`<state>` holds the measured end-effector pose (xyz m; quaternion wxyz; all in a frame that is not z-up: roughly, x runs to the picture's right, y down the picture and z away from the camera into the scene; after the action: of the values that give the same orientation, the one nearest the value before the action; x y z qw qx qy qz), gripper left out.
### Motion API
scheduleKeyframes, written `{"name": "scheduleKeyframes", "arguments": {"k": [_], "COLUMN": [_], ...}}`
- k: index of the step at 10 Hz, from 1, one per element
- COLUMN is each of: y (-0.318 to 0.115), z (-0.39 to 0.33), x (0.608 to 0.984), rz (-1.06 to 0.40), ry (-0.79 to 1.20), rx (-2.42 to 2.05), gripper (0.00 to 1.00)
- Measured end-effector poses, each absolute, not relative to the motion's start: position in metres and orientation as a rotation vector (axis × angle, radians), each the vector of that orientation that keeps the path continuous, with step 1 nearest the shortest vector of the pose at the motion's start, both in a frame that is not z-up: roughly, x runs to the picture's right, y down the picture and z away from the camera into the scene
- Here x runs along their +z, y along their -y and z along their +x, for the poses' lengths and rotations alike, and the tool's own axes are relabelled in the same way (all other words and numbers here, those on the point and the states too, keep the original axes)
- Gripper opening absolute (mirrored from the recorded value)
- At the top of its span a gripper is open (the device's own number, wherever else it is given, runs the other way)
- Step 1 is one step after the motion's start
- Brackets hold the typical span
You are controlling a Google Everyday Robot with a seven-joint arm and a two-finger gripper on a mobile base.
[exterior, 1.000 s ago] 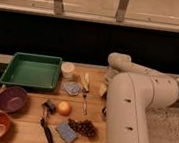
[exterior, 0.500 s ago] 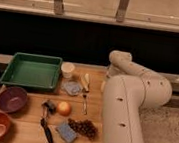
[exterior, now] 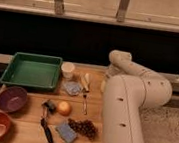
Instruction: Wipe table surface with eraser
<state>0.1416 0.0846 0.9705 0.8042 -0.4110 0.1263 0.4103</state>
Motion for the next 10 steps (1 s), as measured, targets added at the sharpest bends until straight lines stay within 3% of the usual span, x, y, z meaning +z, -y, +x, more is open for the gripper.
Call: {"name": "scheduleKeyframes", "arguments": {"k": [10], "y": [-0.083], "z": [0.123], "x": [0.964], "rz": [-0.9], "ry": [-0.187], "rx": [0.843], "gripper": [0.0]}}
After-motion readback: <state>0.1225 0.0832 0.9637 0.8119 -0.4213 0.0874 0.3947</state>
